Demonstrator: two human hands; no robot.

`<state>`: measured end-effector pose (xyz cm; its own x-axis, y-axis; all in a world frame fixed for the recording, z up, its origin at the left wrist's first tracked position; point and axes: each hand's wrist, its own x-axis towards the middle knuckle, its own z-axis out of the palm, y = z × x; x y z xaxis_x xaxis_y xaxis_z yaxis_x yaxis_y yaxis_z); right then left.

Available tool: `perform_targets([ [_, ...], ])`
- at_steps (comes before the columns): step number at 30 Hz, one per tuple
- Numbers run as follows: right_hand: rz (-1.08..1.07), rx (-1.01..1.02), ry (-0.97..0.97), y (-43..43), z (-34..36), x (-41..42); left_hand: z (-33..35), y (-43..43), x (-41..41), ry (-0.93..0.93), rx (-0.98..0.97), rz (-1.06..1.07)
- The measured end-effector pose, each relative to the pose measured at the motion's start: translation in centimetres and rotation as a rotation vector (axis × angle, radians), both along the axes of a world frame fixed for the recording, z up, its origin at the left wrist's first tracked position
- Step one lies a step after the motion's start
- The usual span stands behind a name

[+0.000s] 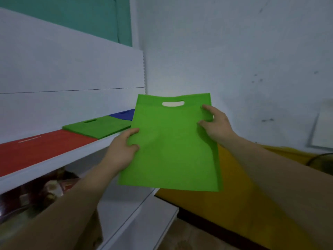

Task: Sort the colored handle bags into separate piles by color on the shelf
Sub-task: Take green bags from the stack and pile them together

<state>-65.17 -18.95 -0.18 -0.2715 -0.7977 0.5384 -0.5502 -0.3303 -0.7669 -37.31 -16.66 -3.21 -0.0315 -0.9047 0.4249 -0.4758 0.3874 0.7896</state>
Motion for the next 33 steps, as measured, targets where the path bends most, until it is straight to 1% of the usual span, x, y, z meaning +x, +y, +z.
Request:
perform_targets([
  [5, -0.109, 0.012, 0.003, 0.6, -0.6, -7.0, -1.1, -1.9, -6.6, 0.145, 0.129, -0.167],
  [10, -0.222, 0.014, 0.02, -0.2, -0.9, -11.8, -1.3, -5.8, -11.5, 0.135, 0.147, -0.272],
  [13, -0.284, 0.02, 0.016, -1.5, -1.0, -14.2, -1.3, -8.5, -14.2, 0.078, 0.118, -0.307],
  [17, -0.346, 0.031, 0.018, -4.2, -0.1, -16.8, -1.2, -13.0, -17.2, 0.099, 0.105, -0.38],
  [21, -0.383, 0.03, -0.006, -8.2, 1.3, -18.3, -0.1, -18.2, -19.2, 0.098, 0.083, -0.412],
  [26, -0.403, 0.014, 0.009, -13.3, 2.4, -19.4, 0.8, -23.5, -20.4, 0.093, 0.043, -0.44],
  [33, -0.372, 0.037, 0.009, -20.2, 1.0, -20.1, 0.2, -29.5, -20.9, 0.082, 0.064, -0.376],
])
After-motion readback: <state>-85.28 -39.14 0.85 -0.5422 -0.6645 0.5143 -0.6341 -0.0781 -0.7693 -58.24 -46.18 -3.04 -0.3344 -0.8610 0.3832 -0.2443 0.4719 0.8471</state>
